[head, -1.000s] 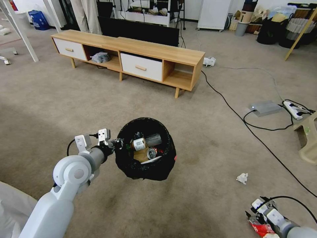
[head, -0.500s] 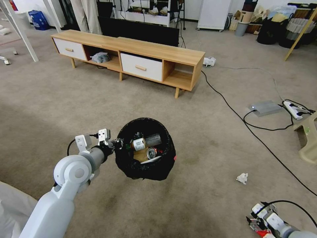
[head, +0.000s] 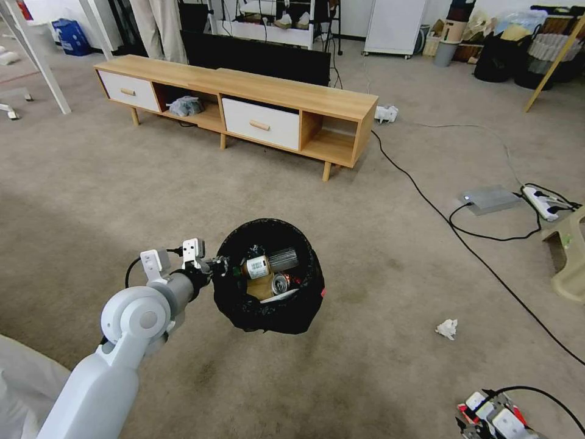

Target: Pick up the trash bin and place the garbage on the floor into it.

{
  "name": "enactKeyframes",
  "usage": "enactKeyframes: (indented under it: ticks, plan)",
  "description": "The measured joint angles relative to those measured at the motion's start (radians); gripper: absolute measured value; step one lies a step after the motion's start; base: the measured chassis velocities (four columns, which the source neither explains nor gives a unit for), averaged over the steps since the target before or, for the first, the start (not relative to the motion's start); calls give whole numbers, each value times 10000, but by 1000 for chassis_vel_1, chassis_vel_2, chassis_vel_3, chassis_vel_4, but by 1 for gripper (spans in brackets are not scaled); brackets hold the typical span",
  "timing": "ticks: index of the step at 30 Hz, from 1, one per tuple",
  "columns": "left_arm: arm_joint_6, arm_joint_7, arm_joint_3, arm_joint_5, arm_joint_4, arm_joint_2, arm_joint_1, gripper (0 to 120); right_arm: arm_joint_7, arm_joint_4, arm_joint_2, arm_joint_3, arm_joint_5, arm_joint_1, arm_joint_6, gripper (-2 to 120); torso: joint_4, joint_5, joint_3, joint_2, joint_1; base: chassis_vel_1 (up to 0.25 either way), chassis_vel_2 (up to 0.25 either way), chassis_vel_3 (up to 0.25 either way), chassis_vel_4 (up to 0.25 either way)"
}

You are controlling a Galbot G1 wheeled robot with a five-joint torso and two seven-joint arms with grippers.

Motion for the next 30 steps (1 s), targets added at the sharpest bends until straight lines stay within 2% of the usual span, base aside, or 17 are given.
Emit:
enactKeyframes:
  ticks: [30]
  plan:
    - [0, 20, -31, 64, -132, 51, 159, 0, 5, -376, 639, 148, 81, -325, 267, 100, 0, 0, 0, 0, 0, 0, 0, 0, 0]
